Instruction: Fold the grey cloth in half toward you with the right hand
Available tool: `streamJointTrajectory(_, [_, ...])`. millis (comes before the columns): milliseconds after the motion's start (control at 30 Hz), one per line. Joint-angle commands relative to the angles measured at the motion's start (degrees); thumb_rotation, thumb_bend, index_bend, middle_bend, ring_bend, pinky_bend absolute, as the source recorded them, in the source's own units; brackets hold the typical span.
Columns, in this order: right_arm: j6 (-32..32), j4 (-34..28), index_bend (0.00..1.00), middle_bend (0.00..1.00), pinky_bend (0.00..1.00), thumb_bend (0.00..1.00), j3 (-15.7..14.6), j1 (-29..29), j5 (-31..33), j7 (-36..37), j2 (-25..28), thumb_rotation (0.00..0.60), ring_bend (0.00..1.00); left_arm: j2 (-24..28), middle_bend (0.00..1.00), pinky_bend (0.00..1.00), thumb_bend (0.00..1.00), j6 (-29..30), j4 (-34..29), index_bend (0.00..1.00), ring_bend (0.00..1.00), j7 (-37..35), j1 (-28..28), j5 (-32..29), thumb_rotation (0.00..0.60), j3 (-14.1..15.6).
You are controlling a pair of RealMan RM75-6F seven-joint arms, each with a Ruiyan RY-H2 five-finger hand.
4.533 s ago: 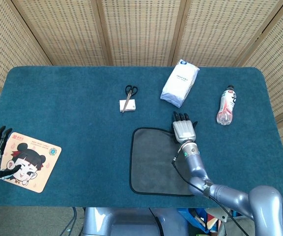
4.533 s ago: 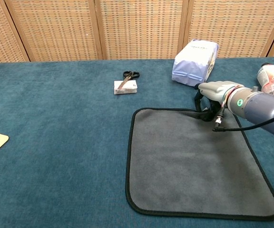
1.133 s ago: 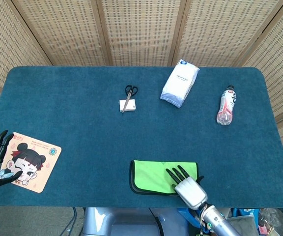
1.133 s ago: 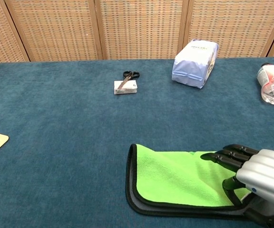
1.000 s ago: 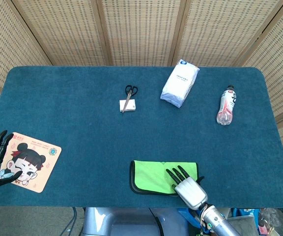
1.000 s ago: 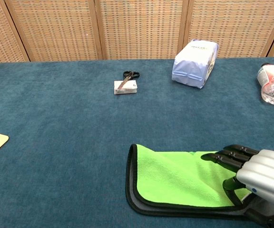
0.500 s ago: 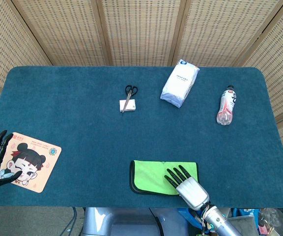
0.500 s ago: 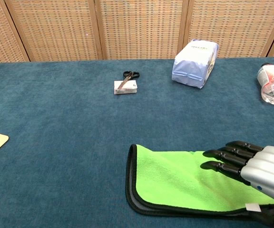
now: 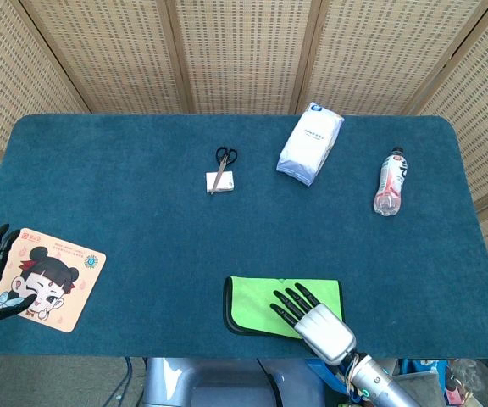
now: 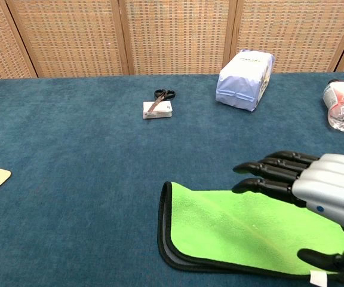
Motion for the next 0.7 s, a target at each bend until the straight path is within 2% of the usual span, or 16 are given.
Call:
streamJointTrajectory(33, [-2.1, -0.5, 0.17, 0.0, 0.0, 0.37, 2.2, 1.6, 0.9, 0.0, -0.7, 0.6, 0.0, 0.0, 0.0, 0.0, 0.15, 0.1, 0.0, 0.0, 0.0, -0.1, 0.1, 0.0, 0.6, 0.0])
streamJointTrajectory(300, [-8.9, 4.6, 0.26, 0.0, 0.0, 0.37, 7.1, 5.2, 8.3, -3.4, -8.3, 0.6, 0.0, 0.1, 0.0, 0.0, 0.15, -0.2, 0.3, 0.0, 0.0, -0.4, 0.0, -0.6, 0.6, -0.3])
streamJointTrajectory(700, [-12.6, 9.6, 0.33, 0.0, 0.0, 0.37, 9.4, 7.6, 15.9, -8.5, -17.0, 0.6, 0.0, -0.2, 0.0, 0.0, 0.15, -1.3, 0.7, 0.0, 0.0, -0.1, -0.6, -2.3, 0.6, -0.9])
